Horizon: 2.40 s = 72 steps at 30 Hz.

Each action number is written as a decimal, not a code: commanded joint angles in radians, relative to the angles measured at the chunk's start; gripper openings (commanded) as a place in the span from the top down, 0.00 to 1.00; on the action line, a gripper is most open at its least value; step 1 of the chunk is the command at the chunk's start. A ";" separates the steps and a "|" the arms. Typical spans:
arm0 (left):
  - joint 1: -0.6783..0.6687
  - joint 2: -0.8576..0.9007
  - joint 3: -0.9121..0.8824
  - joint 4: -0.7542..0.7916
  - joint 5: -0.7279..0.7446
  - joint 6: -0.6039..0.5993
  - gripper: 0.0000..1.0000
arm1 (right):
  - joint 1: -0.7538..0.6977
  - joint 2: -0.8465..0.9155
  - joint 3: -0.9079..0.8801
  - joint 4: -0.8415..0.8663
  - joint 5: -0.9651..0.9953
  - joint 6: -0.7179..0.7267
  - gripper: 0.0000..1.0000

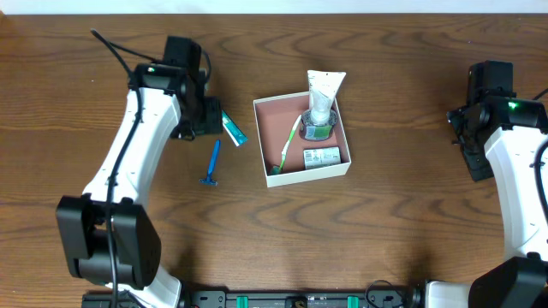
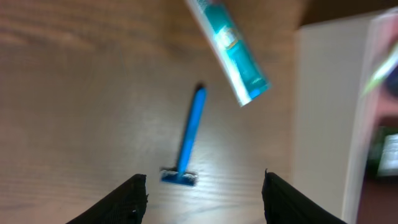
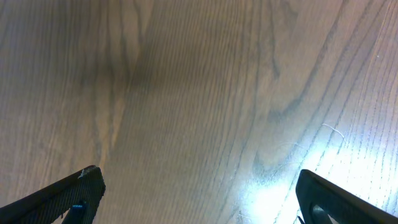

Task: Pack container
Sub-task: 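Move the left gripper down and grasp the blue razor, then carry the razor right and release it into the box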

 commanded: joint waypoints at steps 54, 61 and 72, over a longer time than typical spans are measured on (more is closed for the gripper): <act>0.005 -0.126 -0.149 0.173 0.210 0.060 0.94 | -0.005 0.005 0.006 -0.001 0.014 -0.009 0.01; -0.028 -0.255 -0.100 0.330 0.432 -0.201 0.93 | -0.005 0.005 0.006 -0.001 0.014 -0.009 0.01; -0.210 -0.176 -0.114 0.377 0.394 -0.341 0.94 | -0.005 0.005 0.006 -0.001 0.014 -0.009 0.01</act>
